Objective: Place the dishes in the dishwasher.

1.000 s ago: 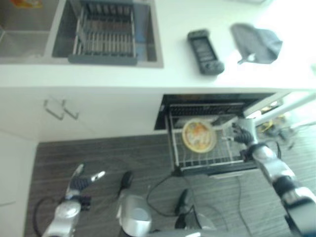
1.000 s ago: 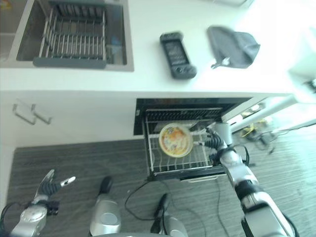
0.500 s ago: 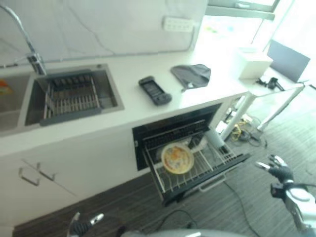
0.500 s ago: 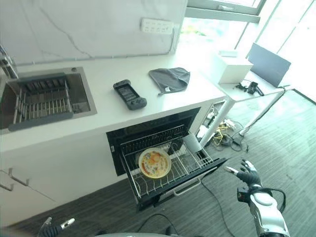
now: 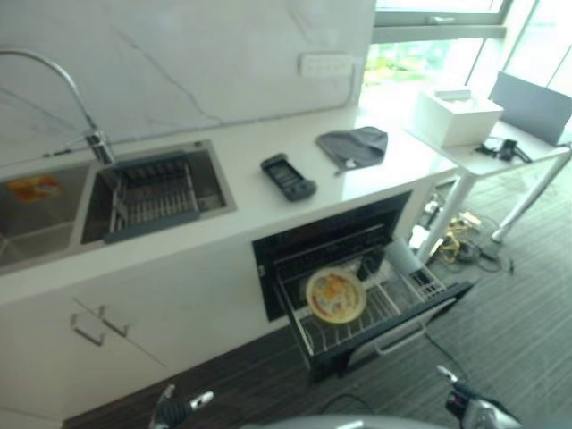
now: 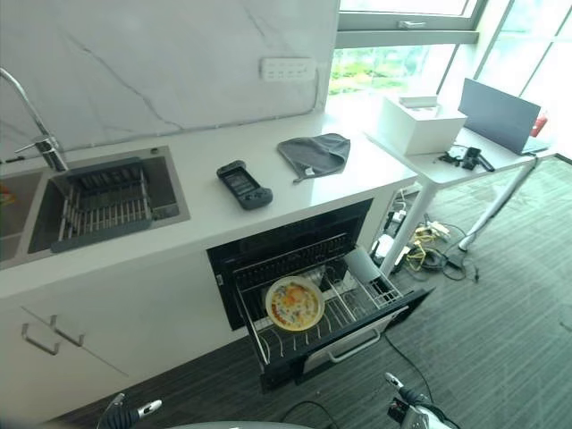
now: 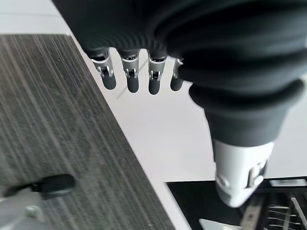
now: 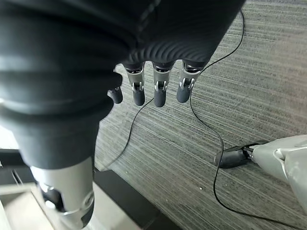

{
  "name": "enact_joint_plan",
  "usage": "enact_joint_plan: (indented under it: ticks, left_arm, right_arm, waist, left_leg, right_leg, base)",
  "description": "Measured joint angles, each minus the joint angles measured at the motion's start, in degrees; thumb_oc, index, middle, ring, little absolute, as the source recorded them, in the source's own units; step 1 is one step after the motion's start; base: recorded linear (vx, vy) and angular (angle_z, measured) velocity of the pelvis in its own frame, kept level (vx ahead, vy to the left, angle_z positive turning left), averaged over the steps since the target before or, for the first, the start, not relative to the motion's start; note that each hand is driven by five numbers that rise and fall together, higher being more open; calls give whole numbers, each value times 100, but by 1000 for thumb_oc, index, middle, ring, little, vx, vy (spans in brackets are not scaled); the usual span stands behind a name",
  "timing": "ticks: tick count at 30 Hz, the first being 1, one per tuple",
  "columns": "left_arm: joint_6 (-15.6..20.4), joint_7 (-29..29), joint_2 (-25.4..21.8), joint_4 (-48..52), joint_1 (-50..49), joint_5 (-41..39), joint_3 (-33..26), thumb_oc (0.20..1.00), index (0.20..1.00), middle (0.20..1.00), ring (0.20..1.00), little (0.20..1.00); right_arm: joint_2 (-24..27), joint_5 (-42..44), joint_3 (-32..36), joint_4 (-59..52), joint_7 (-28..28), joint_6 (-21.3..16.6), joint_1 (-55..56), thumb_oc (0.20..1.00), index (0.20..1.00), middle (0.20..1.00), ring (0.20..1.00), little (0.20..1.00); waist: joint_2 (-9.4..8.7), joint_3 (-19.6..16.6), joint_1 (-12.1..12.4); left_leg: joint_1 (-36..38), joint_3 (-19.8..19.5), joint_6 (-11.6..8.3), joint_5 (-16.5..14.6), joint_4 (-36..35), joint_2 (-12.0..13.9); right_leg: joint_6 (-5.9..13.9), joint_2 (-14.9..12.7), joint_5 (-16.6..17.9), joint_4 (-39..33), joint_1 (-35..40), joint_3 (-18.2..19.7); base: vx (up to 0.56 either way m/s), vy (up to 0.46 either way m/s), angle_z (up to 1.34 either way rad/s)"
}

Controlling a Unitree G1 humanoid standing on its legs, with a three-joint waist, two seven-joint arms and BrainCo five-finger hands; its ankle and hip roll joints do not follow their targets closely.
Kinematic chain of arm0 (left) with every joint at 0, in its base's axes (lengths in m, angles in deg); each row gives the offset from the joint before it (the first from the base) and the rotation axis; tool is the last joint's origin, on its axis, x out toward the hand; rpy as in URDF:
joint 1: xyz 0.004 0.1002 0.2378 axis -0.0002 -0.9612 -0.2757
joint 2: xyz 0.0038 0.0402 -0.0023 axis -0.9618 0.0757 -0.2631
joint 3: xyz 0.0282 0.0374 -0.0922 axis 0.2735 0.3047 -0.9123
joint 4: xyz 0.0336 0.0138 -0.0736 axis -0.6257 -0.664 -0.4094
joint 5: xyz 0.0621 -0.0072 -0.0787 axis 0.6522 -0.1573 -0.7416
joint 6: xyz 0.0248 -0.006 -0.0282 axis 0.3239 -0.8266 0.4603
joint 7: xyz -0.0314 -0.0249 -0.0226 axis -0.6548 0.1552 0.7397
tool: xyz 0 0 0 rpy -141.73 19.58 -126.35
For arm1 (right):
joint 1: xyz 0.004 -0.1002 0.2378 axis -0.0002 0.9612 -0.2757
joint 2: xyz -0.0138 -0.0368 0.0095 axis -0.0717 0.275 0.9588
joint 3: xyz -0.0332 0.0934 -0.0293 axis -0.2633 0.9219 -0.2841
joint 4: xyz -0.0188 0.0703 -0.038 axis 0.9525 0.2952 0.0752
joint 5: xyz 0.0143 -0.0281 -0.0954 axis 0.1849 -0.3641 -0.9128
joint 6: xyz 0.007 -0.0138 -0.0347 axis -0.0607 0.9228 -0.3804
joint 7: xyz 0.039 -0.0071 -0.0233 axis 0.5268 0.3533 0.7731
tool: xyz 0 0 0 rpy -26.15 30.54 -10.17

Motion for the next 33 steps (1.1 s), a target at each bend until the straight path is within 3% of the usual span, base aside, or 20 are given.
enact_joint_plan:
  ticks: [7,9,13,18,20,22,26,28,33]
  left_arm:
    - [-77,4,6,87,-73,-85,422,1000,1000,1000,1000,1000]
    - [-110,2,32,319,-42,-137,613,1000,1000,1000,1000,1000]
    - [-182,-12,89,327,-121,-287,687,1000,1000,1000,1000,1000]
    - [-165,-15,348,161,-133,-405,773,1000,1000,1000,1000,1000]
    - [-157,-14,469,171,-143,-477,813,1000,1000,1000,1000,1000]
    - [-147,-11,563,340,-143,-517,841,1000,1000,1000,1000,1000]
    - [-139,-4,609,774,-180,-541,1146,1000,1000,1000,1000,1000]
    - [-132,1,612,800,-184,-636,1208,1000,1000,1000,1000,1000]
    - [-70,41,595,845,-177,-748,1212,1000,1000,1000,1000,1000]
  right_arm:
    - [333,240,-155,454,18,-134,-821,1000,1000,1000,1000,1000]
    - [760,266,-231,585,-17,-159,-1181,1000,1000,1000,1000,1000]
    - [1029,272,-224,730,205,-156,-1427,1000,1000,1000,1000,1000]
    - [1381,184,-342,916,354,-46,-1993,1000,1000,1000,1000,1000]
    - [1670,109,-368,911,467,5,-2280,1000,1000,1000,1000,1000]
    - [1969,5,-381,918,558,-6,-2639,1000,1000,1000,1000,1000]
    - [2347,-215,-466,984,611,-1,-2986,1000,1000,1000,1000,1000]
    - [2504,-344,-515,1020,686,-1,-3268,1000,1000,1000,1000,1000]
    - [2985,-671,-894,1094,759,148,-3961,1000,1000,1000,1000,1000]
  waist:
    - [346,67,271]
    - [592,255,371]
    - [769,486,398]
    - [963,581,396]
    - [1158,629,395]
    - [1468,704,404]
    - [1802,797,453]
    - [1836,880,518]
    - [1883,1283,538]
  left_leg:
    - [-177,-191,102,65,1,-202]
    - [-416,-350,129,155,1,-299]
    - [-505,-351,150,169,0,-392]
    - [-604,-348,276,181,0,-683]
    - [-660,-364,351,199,0,-810]
    - [-697,-379,406,210,0,-930]
    - [-905,-504,476,336,5,-1067]
    - [-993,-524,481,351,38,-1151]
    - [-1037,-536,506,358,38,-1293]
  right_leg:
    - [70,-182,3,-1,-27,-190]
    - [90,-274,55,-1,-165,-324]
    - [124,-379,88,-1,-240,-327]
    - [228,-719,140,-2,-295,-404]
    - [259,-845,157,-1,-315,-427]
    - [332,-963,197,-1,-330,-443]
    - [357,-1087,254,7,-460,-569]
    - [463,-1162,305,10,-523,-604]
    - [469,-1300,287,7,-560,-614]
  base:
    - [-70,51,18]
    - [-122,103,27]
    - [-29,172,6]
    - [19,209,9]
    - [-9,174,11]
    - [-41,148,11]
    - [-33,93,18]
    - [-31,108,13]
    - [19,86,3]
